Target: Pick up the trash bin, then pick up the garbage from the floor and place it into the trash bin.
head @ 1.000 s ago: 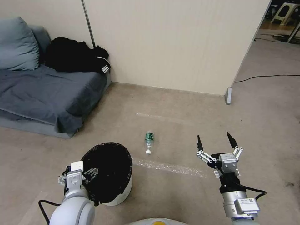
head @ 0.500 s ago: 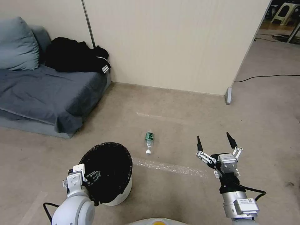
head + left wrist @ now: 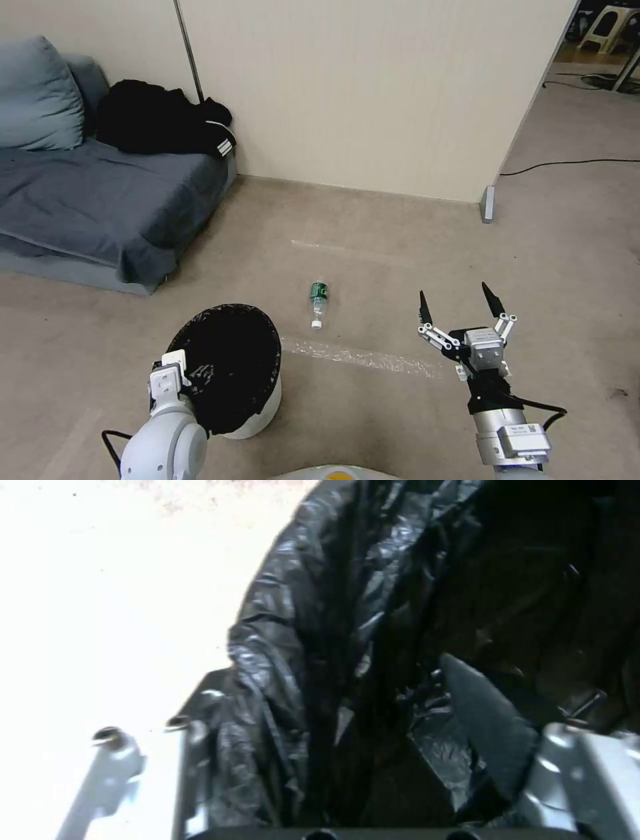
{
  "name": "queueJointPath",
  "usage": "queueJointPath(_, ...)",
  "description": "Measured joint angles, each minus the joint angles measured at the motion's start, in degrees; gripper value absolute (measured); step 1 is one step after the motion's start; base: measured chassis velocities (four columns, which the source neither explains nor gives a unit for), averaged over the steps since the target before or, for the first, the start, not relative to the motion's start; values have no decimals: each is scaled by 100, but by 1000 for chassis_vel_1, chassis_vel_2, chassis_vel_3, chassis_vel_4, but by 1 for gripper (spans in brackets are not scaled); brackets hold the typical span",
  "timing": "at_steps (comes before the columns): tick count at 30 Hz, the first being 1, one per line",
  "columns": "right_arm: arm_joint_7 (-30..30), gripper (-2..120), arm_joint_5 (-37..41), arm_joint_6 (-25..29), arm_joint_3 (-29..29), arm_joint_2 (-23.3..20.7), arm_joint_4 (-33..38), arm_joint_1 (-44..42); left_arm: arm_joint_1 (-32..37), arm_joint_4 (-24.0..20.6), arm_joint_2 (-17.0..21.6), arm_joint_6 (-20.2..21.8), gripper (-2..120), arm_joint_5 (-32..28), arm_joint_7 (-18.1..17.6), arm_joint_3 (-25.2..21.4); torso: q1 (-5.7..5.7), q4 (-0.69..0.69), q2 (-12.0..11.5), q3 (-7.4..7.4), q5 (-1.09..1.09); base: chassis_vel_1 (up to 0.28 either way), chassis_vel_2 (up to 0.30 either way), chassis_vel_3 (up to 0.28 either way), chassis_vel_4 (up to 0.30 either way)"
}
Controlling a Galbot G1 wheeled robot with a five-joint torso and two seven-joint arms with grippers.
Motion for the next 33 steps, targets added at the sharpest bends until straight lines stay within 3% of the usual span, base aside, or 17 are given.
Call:
queueJointPath(7,-6,100,-12,3,6,0,0,-5,-21,25,-16,-4,35,-10,-12,37,0,-2,0,0,-2,0,0,0,0)
queueJointPath(13,-8,100,-20,3,8,0,0,-6,-2,5,-19,-6,23,-28,-12,29,0,-2,0,0,-3,0,0,0,0)
queueJointPath(28,20,100,-59,-29,4,0,26,-8,100,-37,-4,-8,22,-66,-11,67,0,-1,0,0,-2,0,0,0,0)
queueJointPath(33,409,100,-157,-351,-88,0,185,-17,166,-252,-2,3,16,-135,-18,159,0,-1,0,0,-7,0,0,0,0)
